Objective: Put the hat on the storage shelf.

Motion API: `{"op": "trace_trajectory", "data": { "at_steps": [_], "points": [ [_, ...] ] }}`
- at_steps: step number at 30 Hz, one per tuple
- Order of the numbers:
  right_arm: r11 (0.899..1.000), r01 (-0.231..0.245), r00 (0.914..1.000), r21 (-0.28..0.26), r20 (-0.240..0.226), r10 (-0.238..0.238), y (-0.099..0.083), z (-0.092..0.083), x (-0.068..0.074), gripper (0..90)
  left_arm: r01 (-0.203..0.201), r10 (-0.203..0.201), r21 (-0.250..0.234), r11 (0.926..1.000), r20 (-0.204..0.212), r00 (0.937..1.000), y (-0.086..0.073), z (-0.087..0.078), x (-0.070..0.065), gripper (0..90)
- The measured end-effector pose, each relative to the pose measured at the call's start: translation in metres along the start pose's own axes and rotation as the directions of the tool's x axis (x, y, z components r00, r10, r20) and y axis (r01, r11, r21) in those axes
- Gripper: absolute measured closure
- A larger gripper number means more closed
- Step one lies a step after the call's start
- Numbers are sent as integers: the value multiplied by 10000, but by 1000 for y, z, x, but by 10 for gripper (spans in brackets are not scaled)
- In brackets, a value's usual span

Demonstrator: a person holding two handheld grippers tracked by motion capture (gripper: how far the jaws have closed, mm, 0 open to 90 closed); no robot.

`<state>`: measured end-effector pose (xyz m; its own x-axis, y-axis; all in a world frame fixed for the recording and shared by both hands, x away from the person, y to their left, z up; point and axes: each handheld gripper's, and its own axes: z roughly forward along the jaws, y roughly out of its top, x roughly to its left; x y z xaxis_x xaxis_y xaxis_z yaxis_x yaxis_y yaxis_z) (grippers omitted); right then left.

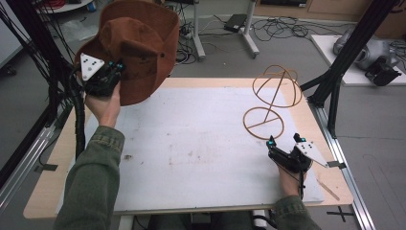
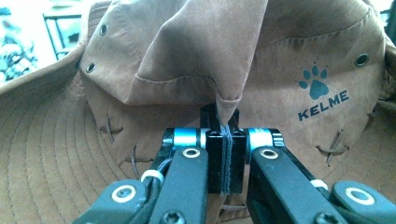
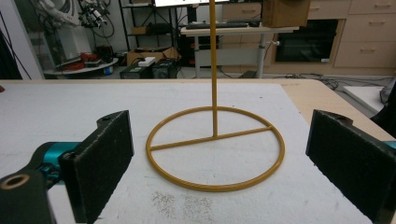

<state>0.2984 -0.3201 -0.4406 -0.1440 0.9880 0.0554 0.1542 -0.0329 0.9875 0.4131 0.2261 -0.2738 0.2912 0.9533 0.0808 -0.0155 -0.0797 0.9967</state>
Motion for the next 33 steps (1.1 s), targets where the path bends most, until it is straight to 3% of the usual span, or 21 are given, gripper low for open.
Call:
{"op": "trace_trajectory", "data": {
  "at_steps": [2,5,9,10,13,14,15,16,22,23,25,27,29,33],
  "points": [
    [10000,16,10000,-31,-6,-16,0,0,0,67,77,-71,-119,9999,481,9988,7,4,-6,896],
    [10000,4,10000,-16,-46,-4,0,0,0,67,-154,174,-185,9997,1159,9931,17,12,-18,896],
    [10000,53,9999,-31,-110,-53,0,-1,0,67,-435,494,-336,9985,2009,9784,32,27,-42,896],
    [10000,43,9999,-64,-120,-44,0,0,0,67,-495,577,-414,9979,2292,9717,37,32,-51,896],
    [10000,1,9999,-9,-151,-1,0,-1,1,67,-530,680,-558,9970,3162,9463,48,45,-71,896],
    [10000,19,9999,-26,-146,-20,0,-1,1,67,-653,834,-638,9958,3452,9348,52,51,-80,896],
    [10000,34,9998,-37,-181,-35,0,-1,2,67,-663,852,-644,9957,3614,9285,55,54,-86,896],
    [10000,54,9998,-29,-190,-55,0,-1,2,67,-724,933,-676,9951,3931,9148,59,61,-97,896],
    [10000,-26,9997,3,-243,26,-1,-2,2,67,-1028,1304,-823,9913,5027,8546,72,84,-134,896],
    [10000,-29,9996,-15,-266,29,-1,-2,2,67,-993,1296,-860,9913,5138,8481,74,87,-139,896],
    [10000,-28,9995,17,-301,29,-1,-3,2,67,-966,1320,-933,9909,5468,8268,79,95,-152,895],
    [10000,-10,9994,-2,-338,10,-2,-2,2,67,-814,1255,-1021,9914,5713,8111,84,102,-166,896],
    [10000,16,9993,40,-361,-14,-2,-2,3,67,-815,1296,-1081,9908,5838,8015,87,106,-174,895],
    [10000,-34,9991,37,-428,36,-2,-3,3,67,-696,1247,-1119,9913,6256,7701,94,118,-201,895]
  ]
}}
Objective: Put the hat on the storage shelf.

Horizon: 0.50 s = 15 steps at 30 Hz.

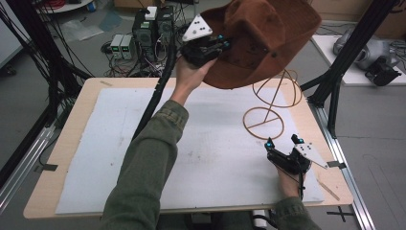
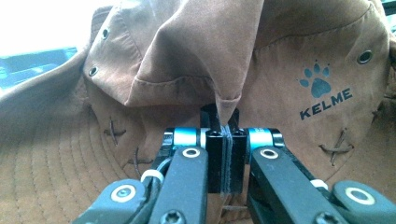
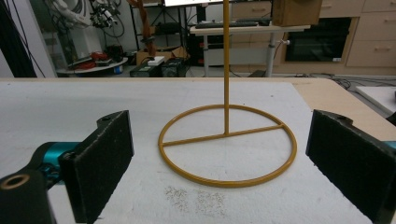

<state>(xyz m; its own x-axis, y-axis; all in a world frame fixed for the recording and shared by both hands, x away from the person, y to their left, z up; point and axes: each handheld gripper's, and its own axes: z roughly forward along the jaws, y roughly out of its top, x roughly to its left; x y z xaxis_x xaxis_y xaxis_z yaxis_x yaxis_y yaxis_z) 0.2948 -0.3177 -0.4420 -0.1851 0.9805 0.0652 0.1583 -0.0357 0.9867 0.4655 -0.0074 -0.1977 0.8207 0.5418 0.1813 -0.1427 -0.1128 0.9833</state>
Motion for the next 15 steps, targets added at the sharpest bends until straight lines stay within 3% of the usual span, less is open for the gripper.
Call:
{"op": "trace_trajectory", "data": {
  "at_steps": [6,15],
  "points": [
    [10000,-3,10000,6,-14,3,0,-1,-1,67,-34,18,210,9998,734,9973,0,37,-22,895],
    [10000,80,9999,6,-153,-79,-1,-3,-2,67,394,-458,541,9978,1216,9915,-25,74,-38,895]
  ]
}}
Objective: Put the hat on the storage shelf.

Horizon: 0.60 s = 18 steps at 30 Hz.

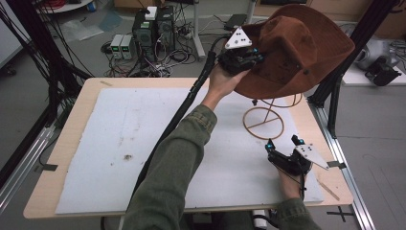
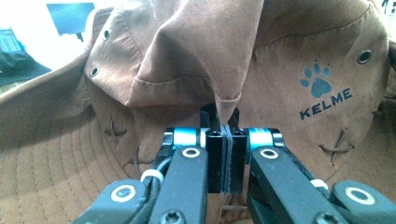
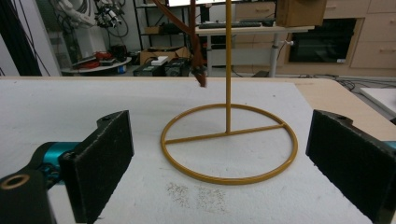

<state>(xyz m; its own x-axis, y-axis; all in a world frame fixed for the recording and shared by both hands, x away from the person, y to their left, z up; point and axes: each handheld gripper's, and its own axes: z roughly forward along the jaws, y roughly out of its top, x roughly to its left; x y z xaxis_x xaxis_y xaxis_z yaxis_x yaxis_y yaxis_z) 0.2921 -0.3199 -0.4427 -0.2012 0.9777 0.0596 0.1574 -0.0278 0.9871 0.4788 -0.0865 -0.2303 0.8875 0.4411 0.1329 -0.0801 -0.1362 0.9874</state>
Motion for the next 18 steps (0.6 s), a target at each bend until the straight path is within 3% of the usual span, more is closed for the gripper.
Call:
{"op": "trace_trajectory", "data": {
  "at_steps": [6,12,18],
  "points": [
    [9999,142,9999,27,-61,-141,-1,1,1,67,625,-618,-371,9974,196,9979,-18,9,0,894],
    [9999,139,9999,63,-56,-139,-1,0,2,67,996,-984,-450,9940,283,9947,-34,12,1,894],
    [9997,234,9997,86,-64,-234,-2,1,1,67,728,-721,-154,9972,409,9966,-35,11,-1,893]
  ]
}}
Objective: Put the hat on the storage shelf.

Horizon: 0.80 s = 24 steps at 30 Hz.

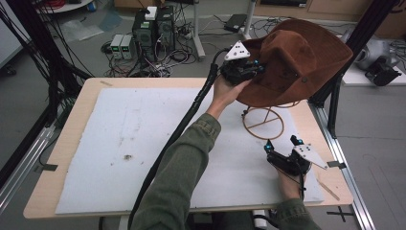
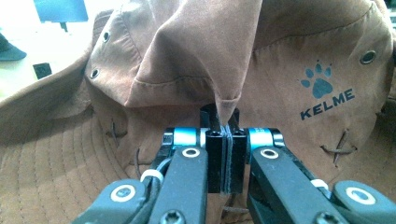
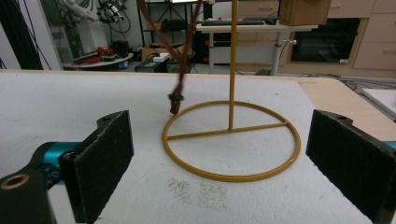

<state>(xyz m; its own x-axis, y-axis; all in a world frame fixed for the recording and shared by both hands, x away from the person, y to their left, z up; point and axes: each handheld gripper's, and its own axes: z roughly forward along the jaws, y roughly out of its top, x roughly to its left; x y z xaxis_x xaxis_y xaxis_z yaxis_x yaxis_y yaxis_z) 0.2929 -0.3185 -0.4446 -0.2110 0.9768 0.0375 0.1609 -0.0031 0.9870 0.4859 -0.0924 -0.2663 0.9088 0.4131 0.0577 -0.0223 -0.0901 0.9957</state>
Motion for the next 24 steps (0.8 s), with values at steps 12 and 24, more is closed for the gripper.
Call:
{"op": "trace_trajectory", "data": {
  "at_steps": [12,24],
  "points": [
    [10000,-5,10000,14,-33,5,0,0,1,67,-198,194,972,9951,51,9998,-10,4,-2,833],
    [10000,42,10000,5,-40,-42,0,0,2,67,-18,-2,882,9961,231,9997,-22,3,-5,739]
  ]
}}
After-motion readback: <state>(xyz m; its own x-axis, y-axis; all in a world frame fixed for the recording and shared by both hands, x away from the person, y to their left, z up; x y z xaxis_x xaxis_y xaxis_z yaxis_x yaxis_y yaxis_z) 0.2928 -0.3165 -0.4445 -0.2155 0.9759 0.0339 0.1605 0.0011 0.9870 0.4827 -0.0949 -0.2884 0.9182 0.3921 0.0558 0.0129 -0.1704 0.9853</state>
